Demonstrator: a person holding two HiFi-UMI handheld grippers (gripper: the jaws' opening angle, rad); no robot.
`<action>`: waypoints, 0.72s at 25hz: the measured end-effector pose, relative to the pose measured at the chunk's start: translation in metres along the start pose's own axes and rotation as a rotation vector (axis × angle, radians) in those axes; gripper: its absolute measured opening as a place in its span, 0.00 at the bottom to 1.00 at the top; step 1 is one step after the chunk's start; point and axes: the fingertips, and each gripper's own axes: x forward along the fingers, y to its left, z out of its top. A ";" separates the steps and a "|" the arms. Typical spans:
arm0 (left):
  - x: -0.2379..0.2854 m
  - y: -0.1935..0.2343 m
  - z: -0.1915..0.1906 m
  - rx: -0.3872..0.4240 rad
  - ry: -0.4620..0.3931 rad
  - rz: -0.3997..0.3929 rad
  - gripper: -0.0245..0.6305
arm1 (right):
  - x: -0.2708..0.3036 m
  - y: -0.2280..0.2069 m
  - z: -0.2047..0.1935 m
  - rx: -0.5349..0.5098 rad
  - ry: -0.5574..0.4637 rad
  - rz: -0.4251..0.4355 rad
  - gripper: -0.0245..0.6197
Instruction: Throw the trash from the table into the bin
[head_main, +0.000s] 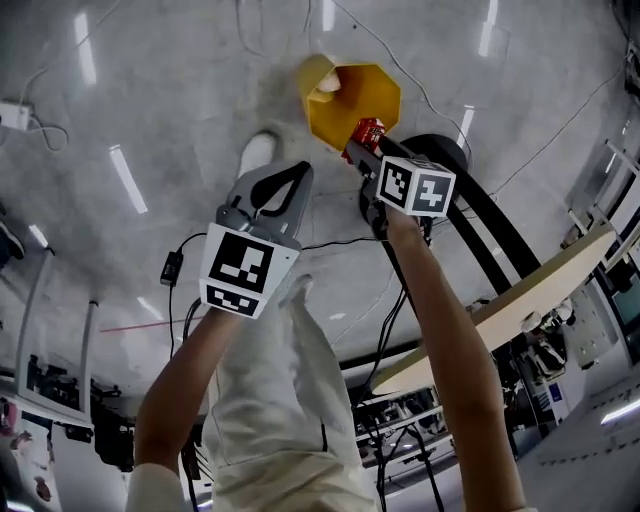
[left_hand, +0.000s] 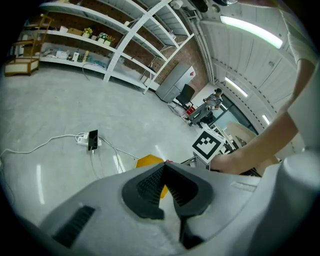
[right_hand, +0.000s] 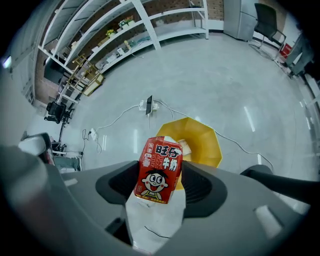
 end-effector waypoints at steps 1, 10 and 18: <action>0.006 0.007 -0.009 0.010 0.010 -0.006 0.05 | 0.010 -0.004 0.000 0.020 -0.010 -0.009 0.47; 0.043 0.050 -0.055 0.054 0.005 -0.005 0.05 | 0.096 -0.045 0.013 0.193 -0.136 -0.044 0.47; 0.028 0.010 -0.052 0.121 0.040 -0.048 0.05 | 0.060 -0.026 -0.008 0.304 -0.189 -0.049 0.65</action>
